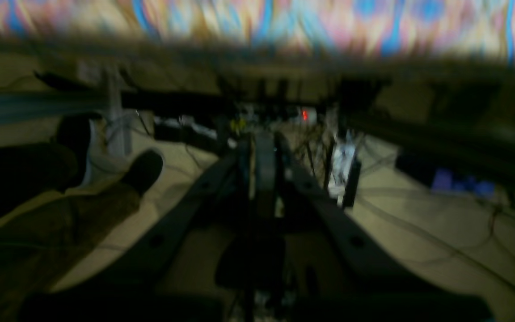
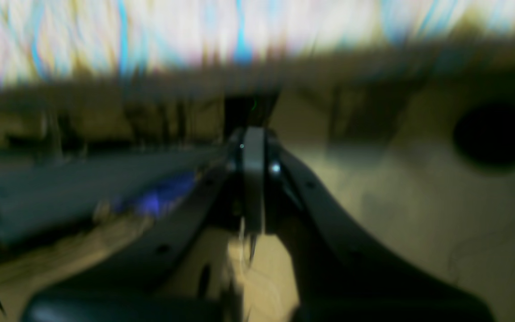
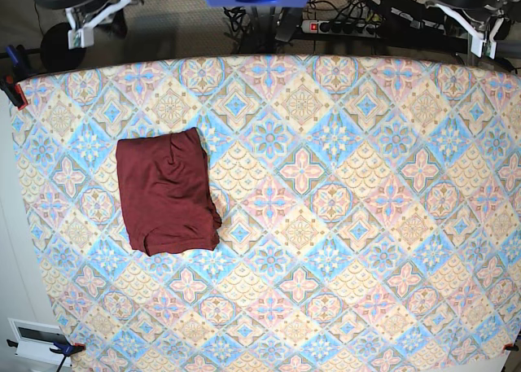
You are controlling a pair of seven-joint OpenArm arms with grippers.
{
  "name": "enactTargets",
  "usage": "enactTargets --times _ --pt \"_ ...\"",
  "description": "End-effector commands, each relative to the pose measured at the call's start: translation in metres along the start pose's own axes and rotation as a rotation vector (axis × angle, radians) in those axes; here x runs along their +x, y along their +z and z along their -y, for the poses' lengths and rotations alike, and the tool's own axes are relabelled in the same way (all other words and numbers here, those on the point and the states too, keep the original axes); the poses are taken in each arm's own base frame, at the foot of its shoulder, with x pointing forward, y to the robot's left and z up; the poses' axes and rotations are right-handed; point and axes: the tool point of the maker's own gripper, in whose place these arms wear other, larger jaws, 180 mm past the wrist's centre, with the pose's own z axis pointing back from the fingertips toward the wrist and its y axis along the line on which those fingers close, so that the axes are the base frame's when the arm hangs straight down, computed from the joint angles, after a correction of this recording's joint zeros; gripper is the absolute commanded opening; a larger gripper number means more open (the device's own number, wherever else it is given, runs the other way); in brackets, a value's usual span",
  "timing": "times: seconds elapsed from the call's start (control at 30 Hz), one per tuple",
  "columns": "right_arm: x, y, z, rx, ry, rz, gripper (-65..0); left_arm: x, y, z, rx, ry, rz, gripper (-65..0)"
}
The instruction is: Layout the t-shirt on the table in an organized manner, then fold the t-shirt properly
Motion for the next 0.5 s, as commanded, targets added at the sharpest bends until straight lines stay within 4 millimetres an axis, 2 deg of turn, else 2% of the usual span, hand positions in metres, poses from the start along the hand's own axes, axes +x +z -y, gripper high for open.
enactTargets --times 0.0,0.07,0.13,0.2,0.27,0.37,0.47 --pt "-0.012 0.001 0.004 -0.008 0.003 -0.033 -65.0 -0.010 0.002 -0.006 0.009 0.005 -0.028 -64.8" --pt "-0.050 -0.007 0.006 -0.012 -0.013 -0.144 -65.0 -0.030 -0.006 -0.014 0.010 0.067 -0.068 -64.8" --pt "-0.084 -0.012 0.003 -0.001 -0.016 -0.240 -65.0 -0.040 -0.021 -0.014 -0.011 0.123 -0.064 -64.8" --pt "-0.107 -0.015 -0.003 0.017 -0.017 -0.303 -65.0 -0.057 -0.035 -0.010 -0.025 0.125 -0.087 -64.8" --pt "-0.116 -0.016 -0.005 0.025 -0.025 -0.329 -65.0 -0.073 -0.050 -0.002 -0.035 0.102 -0.097 -64.8" --pt "-0.106 -0.033 -0.005 0.045 -0.010 -0.312 -65.0 -0.105 -0.071 0.017 -0.074 0.069 -0.113 -64.8" --pt "-0.122 -0.045 -0.009 0.067 -0.043 -0.353 -65.0 -0.121 -0.099 0.037 -0.119 0.062 -0.089 -64.8"
